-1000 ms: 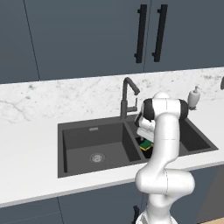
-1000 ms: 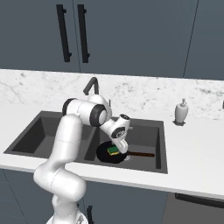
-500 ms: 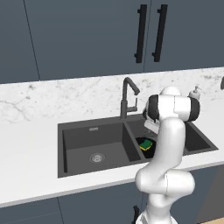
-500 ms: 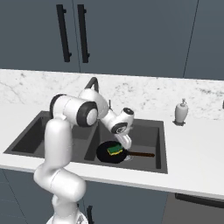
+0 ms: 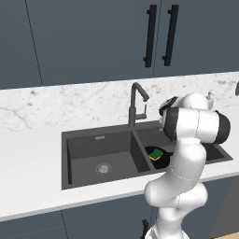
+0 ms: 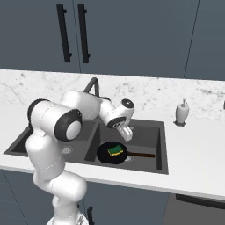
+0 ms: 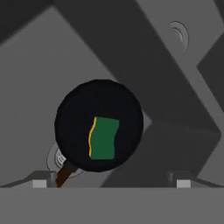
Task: Pick the pan and sponge and place them into the sink. Then turn on the water.
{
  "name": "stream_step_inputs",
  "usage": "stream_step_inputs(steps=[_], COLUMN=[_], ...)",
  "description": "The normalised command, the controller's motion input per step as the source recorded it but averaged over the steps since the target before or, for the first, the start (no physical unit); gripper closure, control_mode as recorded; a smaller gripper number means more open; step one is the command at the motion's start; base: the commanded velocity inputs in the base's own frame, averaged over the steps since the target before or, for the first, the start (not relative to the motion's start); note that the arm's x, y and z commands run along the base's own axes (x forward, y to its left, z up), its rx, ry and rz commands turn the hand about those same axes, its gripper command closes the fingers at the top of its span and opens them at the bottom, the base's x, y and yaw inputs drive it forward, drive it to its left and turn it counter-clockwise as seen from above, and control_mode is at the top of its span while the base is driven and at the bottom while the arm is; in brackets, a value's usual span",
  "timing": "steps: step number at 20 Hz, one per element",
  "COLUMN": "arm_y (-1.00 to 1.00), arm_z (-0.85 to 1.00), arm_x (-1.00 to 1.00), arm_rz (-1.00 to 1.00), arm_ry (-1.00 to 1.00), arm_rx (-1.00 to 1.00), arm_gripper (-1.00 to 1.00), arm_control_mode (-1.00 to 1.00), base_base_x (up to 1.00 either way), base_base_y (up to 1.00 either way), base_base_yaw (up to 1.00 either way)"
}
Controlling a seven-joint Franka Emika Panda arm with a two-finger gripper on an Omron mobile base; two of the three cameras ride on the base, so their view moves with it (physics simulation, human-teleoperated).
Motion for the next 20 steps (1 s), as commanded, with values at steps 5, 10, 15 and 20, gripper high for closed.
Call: stream_step_inputs(steps=[5, 10, 15, 20], arm_y=[0.0, 0.0, 0.06, 0.02], arm_z=[0.76, 0.28, 0.08, 0.09], arm_x=[-0.38, -0.3, -0.2, -0.03], arm_rz=[-0.04, -0.25, -0.45, -0.53], arm_ry=[-0.04, 0.01, 0.01, 0.05], arm_rx=[0.0, 0.08, 0.21, 0.28], arm_gripper=[-1.0, -1.0, -1.0, -1.0], arm_control_mode=[-1.0, -1.0, -1.0, -1.0], base_base_x=[0.0, 0.0, 0.0, 0.0], base_base_y=[0.0, 0.0, 0.0, 0.0], base_base_yaw=[0.0, 0.0, 0.0, 0.0])
